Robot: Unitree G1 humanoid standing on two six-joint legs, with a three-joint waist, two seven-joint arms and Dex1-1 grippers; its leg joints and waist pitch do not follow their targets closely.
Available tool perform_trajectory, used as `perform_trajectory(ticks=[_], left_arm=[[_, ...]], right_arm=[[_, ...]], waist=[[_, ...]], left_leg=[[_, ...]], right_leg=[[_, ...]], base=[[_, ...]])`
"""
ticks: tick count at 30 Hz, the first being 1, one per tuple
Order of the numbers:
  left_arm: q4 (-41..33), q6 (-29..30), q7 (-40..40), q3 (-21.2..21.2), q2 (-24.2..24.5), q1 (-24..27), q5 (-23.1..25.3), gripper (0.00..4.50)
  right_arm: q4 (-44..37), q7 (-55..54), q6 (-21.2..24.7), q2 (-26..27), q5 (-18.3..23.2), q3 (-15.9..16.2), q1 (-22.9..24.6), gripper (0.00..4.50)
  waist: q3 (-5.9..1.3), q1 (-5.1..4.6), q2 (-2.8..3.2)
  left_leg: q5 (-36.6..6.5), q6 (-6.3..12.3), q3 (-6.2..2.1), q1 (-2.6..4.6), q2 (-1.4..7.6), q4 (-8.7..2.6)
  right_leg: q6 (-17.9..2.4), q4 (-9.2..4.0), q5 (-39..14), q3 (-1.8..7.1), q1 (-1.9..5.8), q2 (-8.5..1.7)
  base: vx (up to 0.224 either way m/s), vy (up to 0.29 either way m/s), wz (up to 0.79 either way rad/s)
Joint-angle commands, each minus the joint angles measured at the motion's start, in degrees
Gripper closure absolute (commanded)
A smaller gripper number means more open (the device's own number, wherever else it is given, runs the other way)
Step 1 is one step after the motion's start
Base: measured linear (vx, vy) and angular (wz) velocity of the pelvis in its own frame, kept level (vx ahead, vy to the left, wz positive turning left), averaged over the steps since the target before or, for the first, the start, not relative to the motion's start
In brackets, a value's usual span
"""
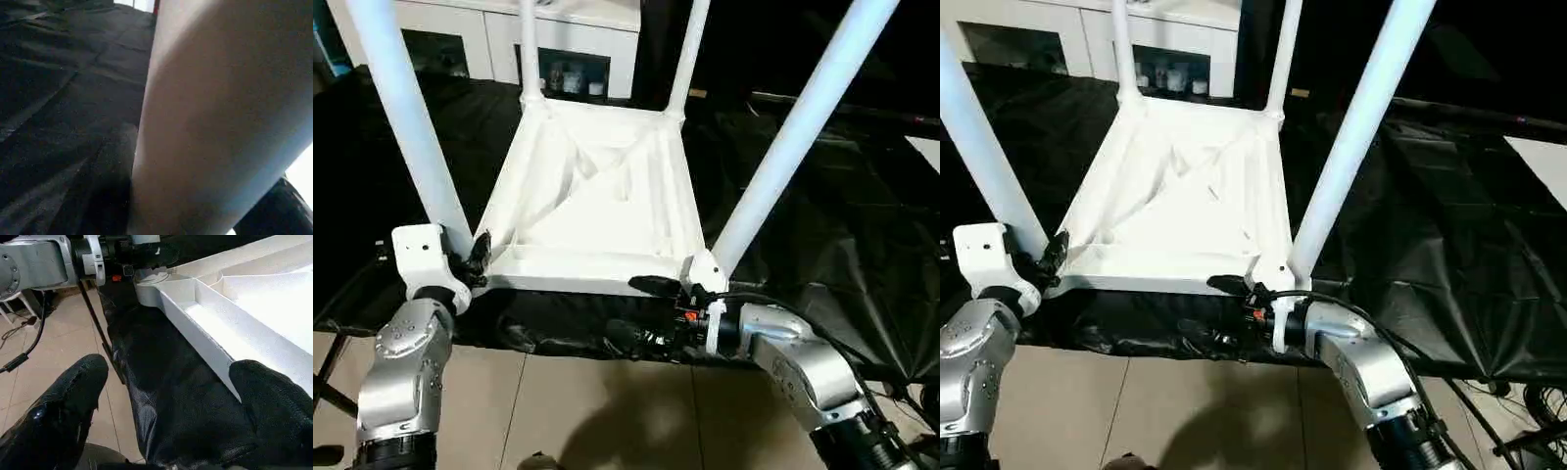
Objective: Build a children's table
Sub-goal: Flip table
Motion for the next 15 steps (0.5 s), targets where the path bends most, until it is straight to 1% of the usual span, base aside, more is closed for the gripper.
perform_trajectory(ticks=[1,2,4,5,6,7,8,9,10,11,12,13,14,15], left_arm=[[-0.69,2.79,1.18,2.21,-2.31,-1.56,-6.23,2.17],[-1.37,4.77,2.48,3.8,-4.24,-3.34,-9.67,2.18],[-2.13,6.84,3.97,5.32,-6.52,-5.22,-13.07,2.18],[-2.2,7.03,4.06,5.42,-6.69,-5.36,-13.31,2.18],[-2.79,7.95,4.28,5.5,-7.88,-6.08,-14.75,2.18],[-3.08,8.23,4.19,5.36,-8.38,-6.34,-15.31,2.18],[-3.08,8.23,4.19,5.36,-8.38,-6.34,-15.31,2.19],[-3.9,8.79,3.77,3.86,-9.17,-6.47,-14.88,2.2],[-4.07,8.88,3.64,3.51,-9.28,-6.46,-14.68,2.23],[-4.43,9.03,3.36,2.64,-9.51,-6.4,-14.1,2.26],[-5.02,9.68,3.64,1.83,-10.32,-6.56,-13.68,2.3],[-5.12,9.78,3.66,1.69,-10.41,-6.58,-13.6,2.3],[-5.31,9.99,3.65,1.26,-10.55,-6.64,-13.31,2.34],[-5.34,10.33,3.93,0.91,-10.7,-6.92,-13.27,2.35]], right_arm=[[0.35,0.22,-0.64,-0.12,0.1,-0.47,-0.8,0.0],[0.3,-0.31,-0.69,0.21,-0.17,-0.45,-0.62,0.0],[0.47,-1.31,-0.57,0.62,-0.46,-0.52,-0.38,0.0],[0.51,-1.41,-0.56,0.66,-0.48,-0.53,-0.38,0.0],[0.85,-2.19,-0.46,0.95,-0.71,-0.59,-0.31,0.0],[1.02,-2.54,-0.41,1.09,-0.84,-0.61,-0.29,0.0],[1.02,-2.54,-0.41,1.09,-0.84,-0.61,-0.29,0.0],[3.23,-6.75,-1.58,2.44,-2.7,-1.57,-0.79,0.0],[3.87,-7.86,-1.86,2.87,-3.02,-1.95,-0.98,0.0],[5.69,-11.03,-2.29,4.13,-3.63,-3.21,-1.56,0.0],[9.71,-17.29,-3.44,7.16,-3.48,-6.71,-3.02,0.0],[10.17,-17.83,-3.59,7.65,-3.08,-7.3,-3.17,0.0],[11.16,-18.86,-3.89,8.88,-1.83,-8.79,-3.5,0.0],[12.19,-19.69,-4.33,10.39,-0.01,-10.54,-3.86,0.0]], waist=[[-2.75,0.3,0.84],[-2.67,0.33,0.8],[-2.7,0.39,0.81],[-2.7,0.58,0.94],[-2.66,0.77,0.85],[-2.66,0.93,0.94],[-2.69,1.12,0.88],[-2.75,1.27,0.9],[-2.78,1.29,1.02],[-2.95,1.34,0.87],[-3.22,1.43,0.7],[-3.36,1.44,0.68],[-3.61,1.58,0.67],[-3.67,1.75,0.4]], left_leg=[[-8.18,-0.33,-1.42,0.86,3.67,-5.4],[-8.51,-0.28,-1.4,0.79,3.63,-5.39],[-7.61,-0.21,-1.29,0.81,3.59,-5.22],[-6.86,0.08,-1.19,0.83,3.55,-5.09],[-6.17,0.3,-1.15,0.68,3.54,-5.07],[-5.89,0.3,-1.16,0.72,3.54,-5.04],[-5.57,0.35,-1.18,0.63,3.53,-5.03],[-4.75,0.41,-1.16,0.7,3.59,-5.02],[-4.31,0.29,-1.13,0.7,3.62,-5.03],[-3.21,0.23,-1.1,0.66,3.45,-4.93],[-1.3,0.28,-1.07,0.61,3.33,-4.73],[-0.14,0.4,-0.96,0.57,3.26,-4.57],[1.74,1.13,-0.82,0.53,3.15,-4.22],[3.52,2.25,-0.73,0.52,3.16,-3.99]], right_leg=[[-12.0,-4.08,3.03,2.75,1.23,-5.41],[-12.15,-4.1,2.12,2.77,1.28,-5.46],[-12.62,-4.08,1.97,2.81,1.27,-5.5],[-13.0,-4.11,2.36,2.86,1.18,-5.54],[-13.17,-4.08,2.58,2.86,1.28,-5.55],[-13.21,-4.04,2.63,2.81,1.21,-5.52],[-13.07,-4.03,2.83,2.8,1.28,-5.47],[-12.77,-3.97,3.65,2.82,1.19,-5.42],[-12.83,-3.9,4.22,2.79,1.04,-5.42],[-12.79,-3.74,5.78,2.75,1.14,-5.27],[-12.85,-3.44,8.12,2.76,1.32,-5.26],[-12.96,-3.24,9.72,2.78,1.25,-5.19],[-13.12,-2.88,13.14,2.78,1.18,-5.01],[-13.03,-2.68,16.12,2.65,1.13,-4.75]], base=[[0.0,0.0,0.0],[0.0,0.0,0.0],[0.0,0.0,0.0],[0.0,0.0,0.0],[0.0,0.0,0.0],[0.0,0.0,0.0],[0.0,0.0,0.0],[0.0,0.0,0.0],[0.0,0.0,0.0],[0.0,0.0,0.0],[0.0,0.0,0.0],[0.0,0.0,0.0],[0.0,0.0,0.0],[0.0,0.0,0.0]])
